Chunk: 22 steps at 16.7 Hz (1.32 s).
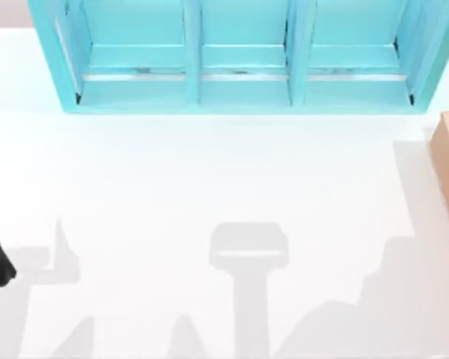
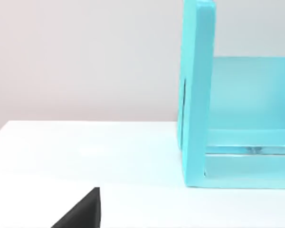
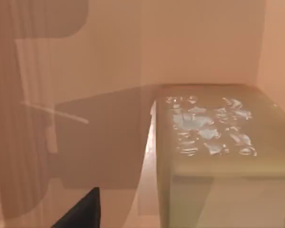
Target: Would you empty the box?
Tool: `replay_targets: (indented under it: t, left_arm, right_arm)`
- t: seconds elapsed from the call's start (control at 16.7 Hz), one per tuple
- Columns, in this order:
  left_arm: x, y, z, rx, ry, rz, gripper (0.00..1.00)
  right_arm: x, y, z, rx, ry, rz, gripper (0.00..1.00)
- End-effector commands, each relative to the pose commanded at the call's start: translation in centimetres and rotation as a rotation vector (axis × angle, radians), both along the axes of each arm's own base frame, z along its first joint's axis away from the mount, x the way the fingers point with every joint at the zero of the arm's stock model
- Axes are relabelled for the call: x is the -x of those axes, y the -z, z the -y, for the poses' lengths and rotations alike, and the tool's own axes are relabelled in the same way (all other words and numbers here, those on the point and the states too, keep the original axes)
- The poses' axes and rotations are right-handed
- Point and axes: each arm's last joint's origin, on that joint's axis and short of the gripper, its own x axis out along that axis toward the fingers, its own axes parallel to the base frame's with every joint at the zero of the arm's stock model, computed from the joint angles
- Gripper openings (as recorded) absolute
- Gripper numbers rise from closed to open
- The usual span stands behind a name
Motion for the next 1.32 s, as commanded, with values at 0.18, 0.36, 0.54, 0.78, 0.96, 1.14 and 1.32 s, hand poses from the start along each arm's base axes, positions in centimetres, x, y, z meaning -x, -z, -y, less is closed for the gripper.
replay_targets:
  t: [0.18, 0.36, 0.54, 0.78, 0.96, 1.14, 1.32]
  left_arm:
    - [0.0, 0.0, 0.0, 0.000, 0.000, 0.000, 1.00]
    - [0.0, 0.0, 0.0, 0.000, 0.000, 0.000, 1.00]
    - [0.0, 0.0, 0.0, 0.000, 0.000, 0.000, 1.00]
    - [0.0, 0.0, 0.0, 0.000, 0.000, 0.000, 1.00]
    - [0.0, 0.0, 0.0, 0.000, 0.000, 0.000, 1.00]
    - [0.0, 0.0, 0.0, 0.000, 0.000, 0.000, 1.00]
    - [0.0, 0.0, 0.0, 0.000, 0.000, 0.000, 1.00]
  right_arm:
    - [0.2, 3.2, 0.0, 0.002, 0.000, 0.006, 1.00]
    - [0.4, 4.7, -0.1, -0.002, 0.000, -0.006, 1.00]
    - [0.4, 4.7, -0.1, -0.002, 0.000, -0.006, 1.00]
    - [0.4, 4.7, -0.1, -0.002, 0.000, -0.006, 0.70]
    - [0.4, 4.7, -0.1, -0.002, 0.000, -0.006, 0.47]
    - [0.4, 4.7, -0.1, -0.002, 0.000, -0.006, 0.25]
    - [0.4, 4.7, -0.1, -0.002, 0.000, -0.006, 0.02]
